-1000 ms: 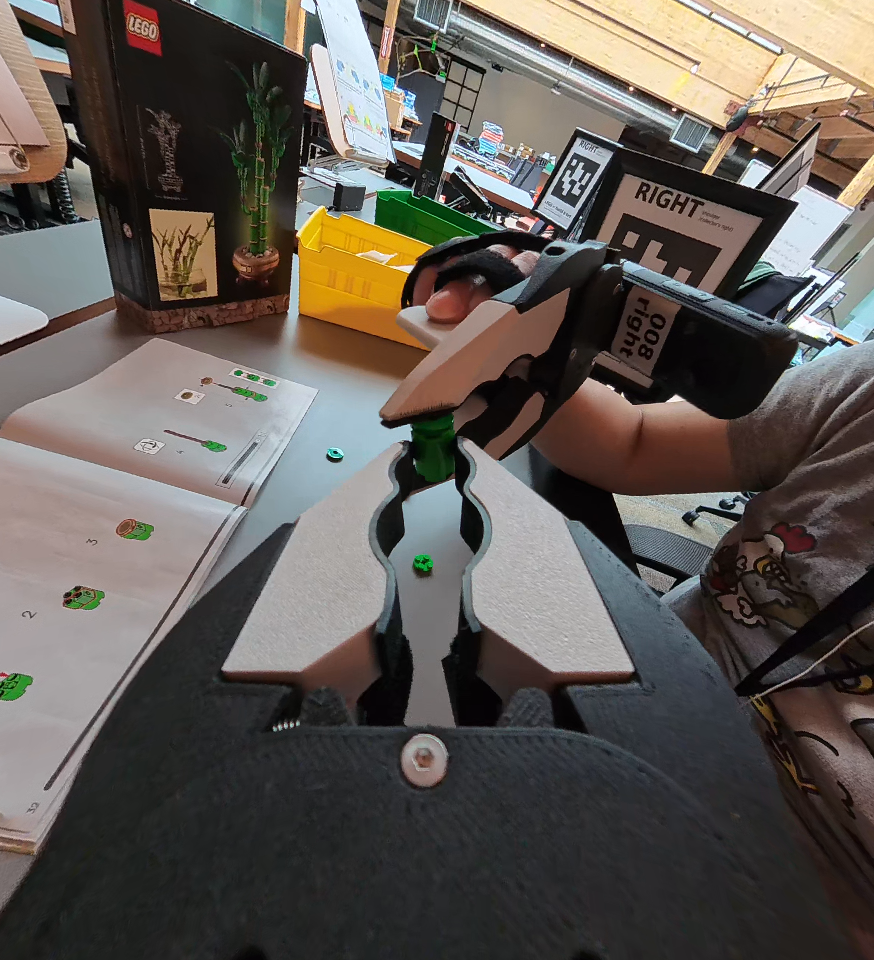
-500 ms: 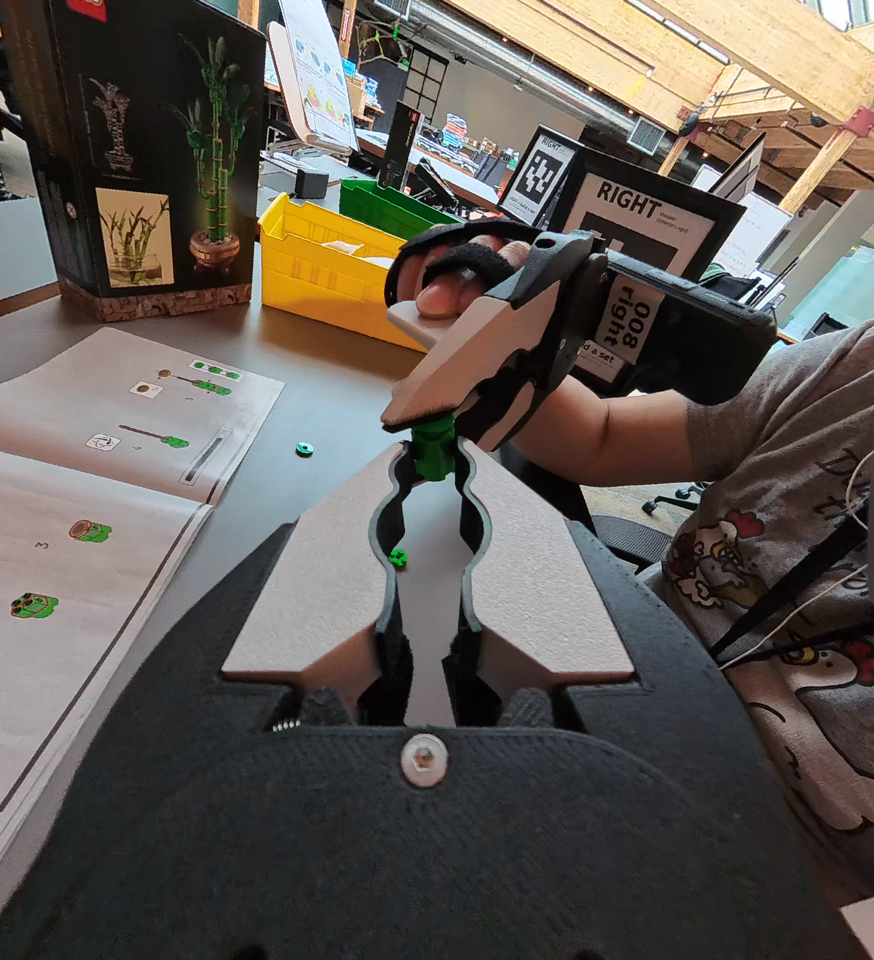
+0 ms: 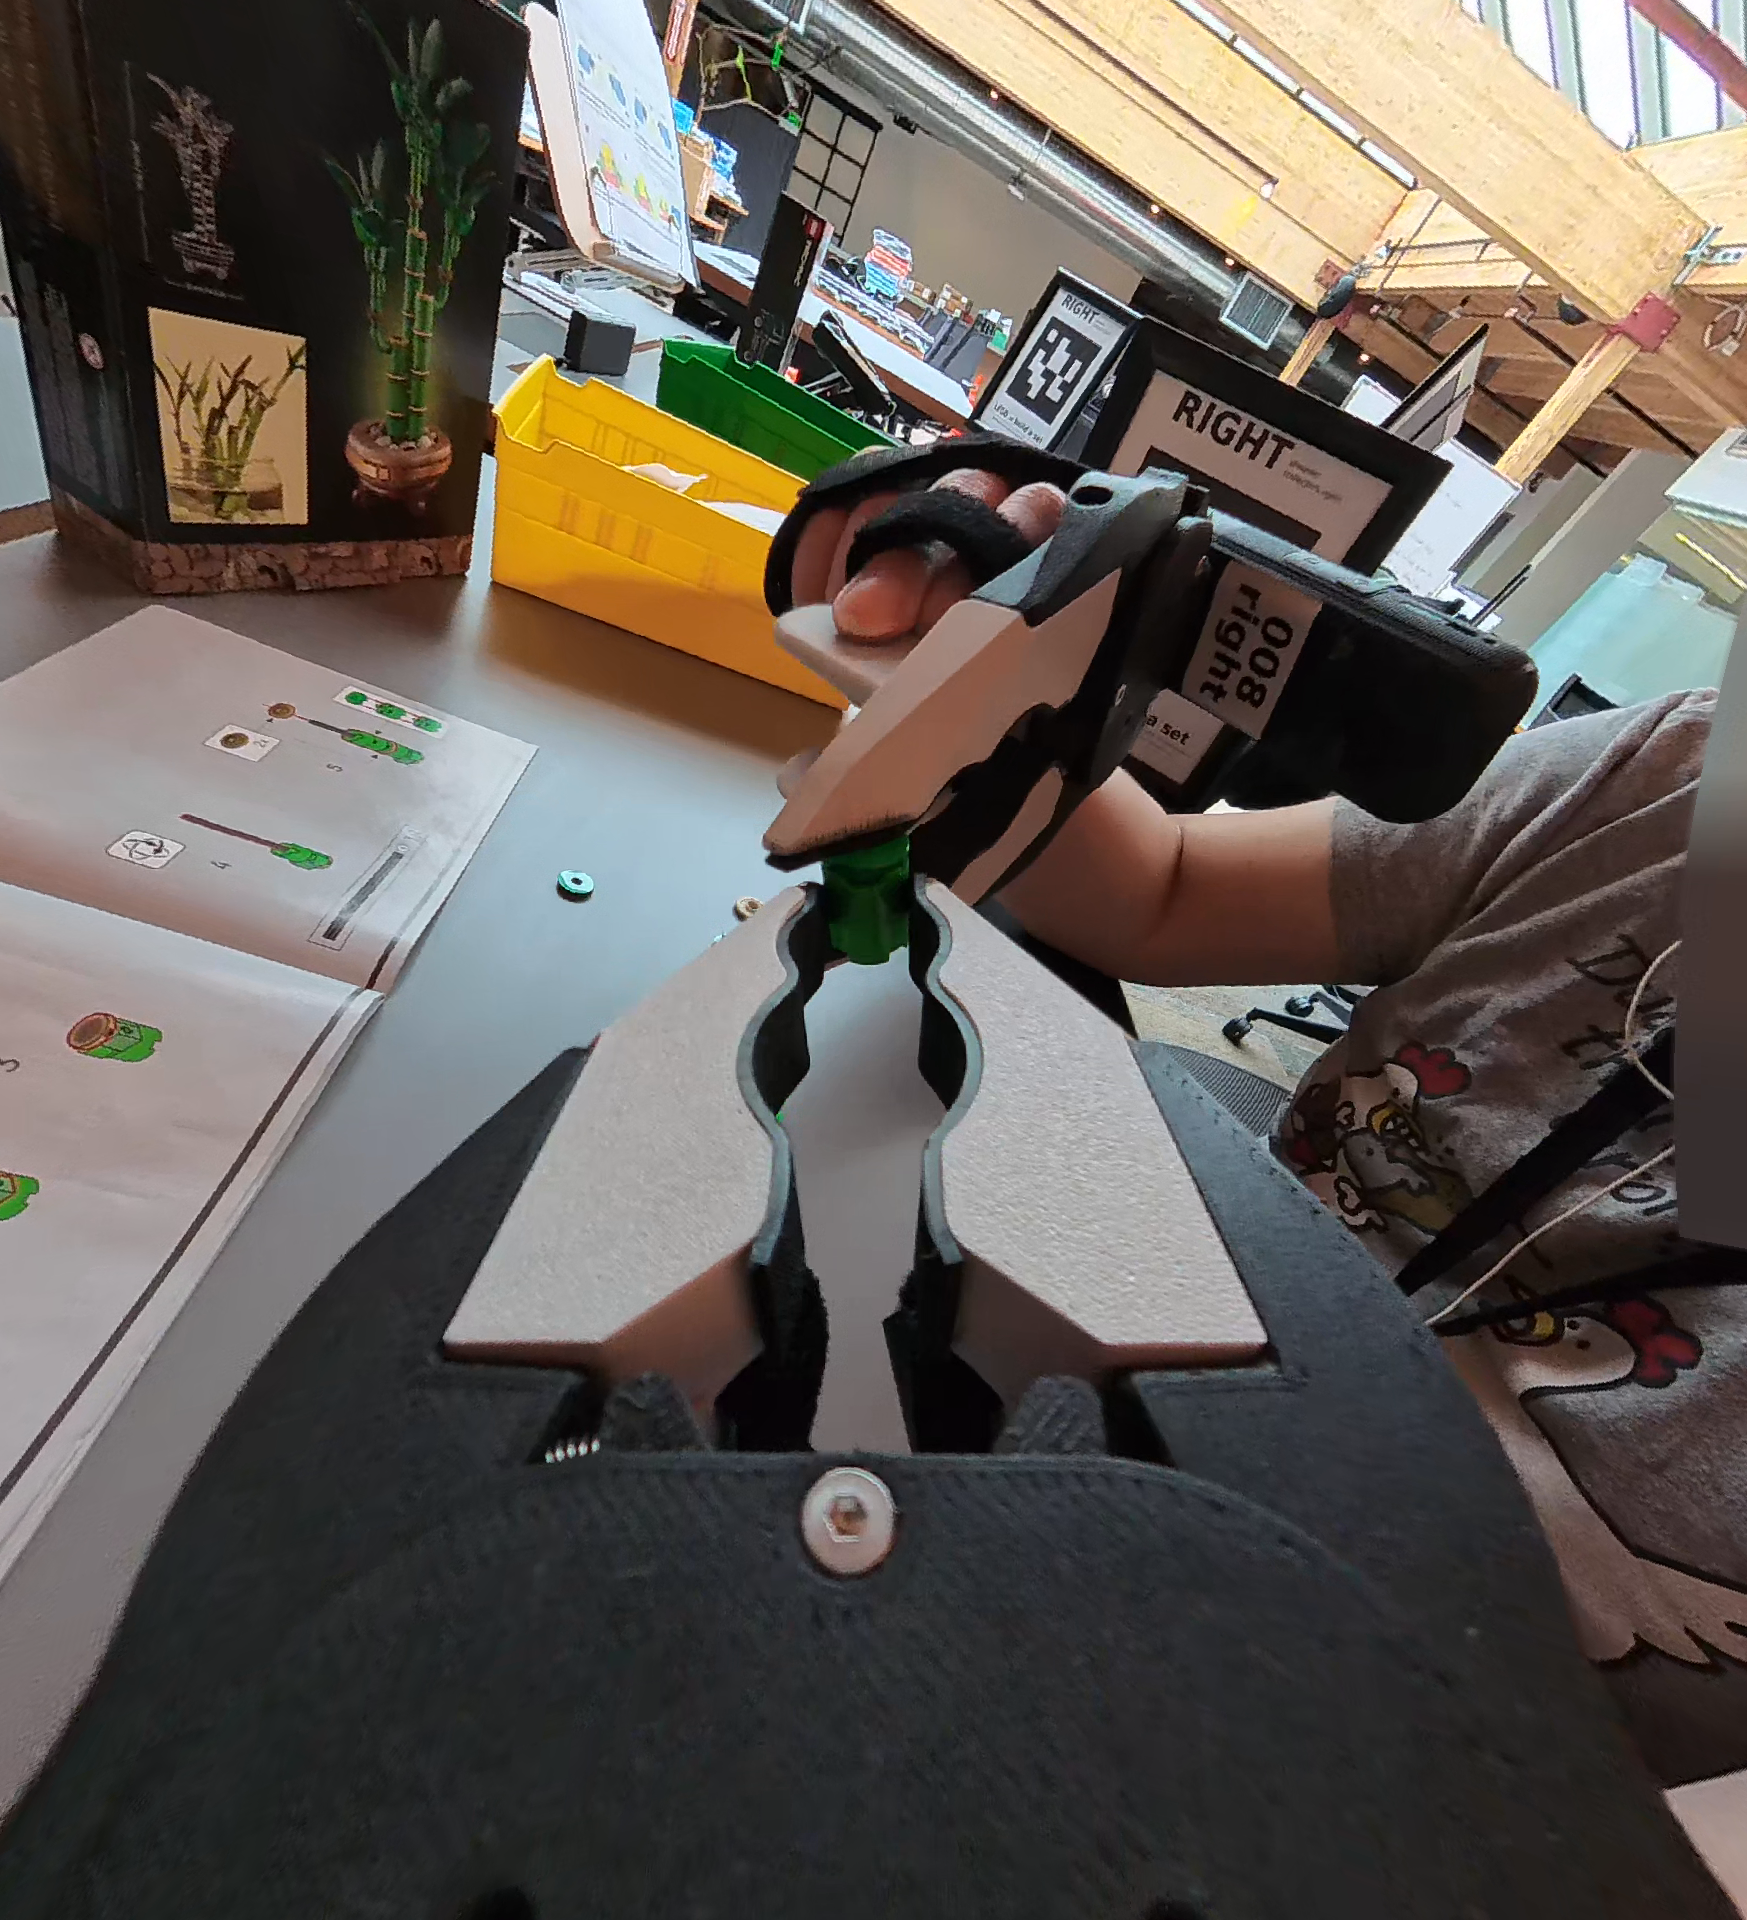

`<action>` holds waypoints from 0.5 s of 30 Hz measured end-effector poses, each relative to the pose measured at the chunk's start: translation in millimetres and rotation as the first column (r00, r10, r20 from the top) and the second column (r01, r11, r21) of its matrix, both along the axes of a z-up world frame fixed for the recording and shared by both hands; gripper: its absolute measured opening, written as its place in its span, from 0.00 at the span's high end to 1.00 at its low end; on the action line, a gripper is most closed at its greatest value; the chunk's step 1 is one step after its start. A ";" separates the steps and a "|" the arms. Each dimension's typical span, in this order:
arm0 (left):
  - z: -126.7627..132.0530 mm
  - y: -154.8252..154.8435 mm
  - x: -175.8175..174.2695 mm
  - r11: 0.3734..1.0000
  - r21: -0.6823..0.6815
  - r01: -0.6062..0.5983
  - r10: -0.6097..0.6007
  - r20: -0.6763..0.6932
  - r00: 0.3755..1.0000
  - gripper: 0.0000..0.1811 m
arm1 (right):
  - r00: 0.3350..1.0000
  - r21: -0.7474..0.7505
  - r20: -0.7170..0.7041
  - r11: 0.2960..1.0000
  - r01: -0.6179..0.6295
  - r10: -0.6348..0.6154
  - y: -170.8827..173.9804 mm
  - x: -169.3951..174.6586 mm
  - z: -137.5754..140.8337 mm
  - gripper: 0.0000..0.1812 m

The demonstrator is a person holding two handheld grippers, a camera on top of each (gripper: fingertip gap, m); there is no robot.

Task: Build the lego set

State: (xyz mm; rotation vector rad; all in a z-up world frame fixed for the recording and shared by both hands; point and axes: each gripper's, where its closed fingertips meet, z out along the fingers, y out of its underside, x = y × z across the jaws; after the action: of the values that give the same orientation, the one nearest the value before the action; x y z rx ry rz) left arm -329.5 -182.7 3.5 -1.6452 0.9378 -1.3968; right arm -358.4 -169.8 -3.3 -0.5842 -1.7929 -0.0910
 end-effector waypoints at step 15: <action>-1.1 3.9 -0.1 0.999 -0.041 -0.010 0.011 0.016 1.000 0.92 | 0.999 -0.140 -0.010 0.989 0.040 -0.042 3.1 -6.7 -5.4 0.78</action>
State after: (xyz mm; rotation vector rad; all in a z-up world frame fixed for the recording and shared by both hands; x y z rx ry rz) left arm -329.6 -178.8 2.4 -1.6638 0.8958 -1.4290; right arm -365.1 -166.7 -8.7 -0.7199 -1.7850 0.0107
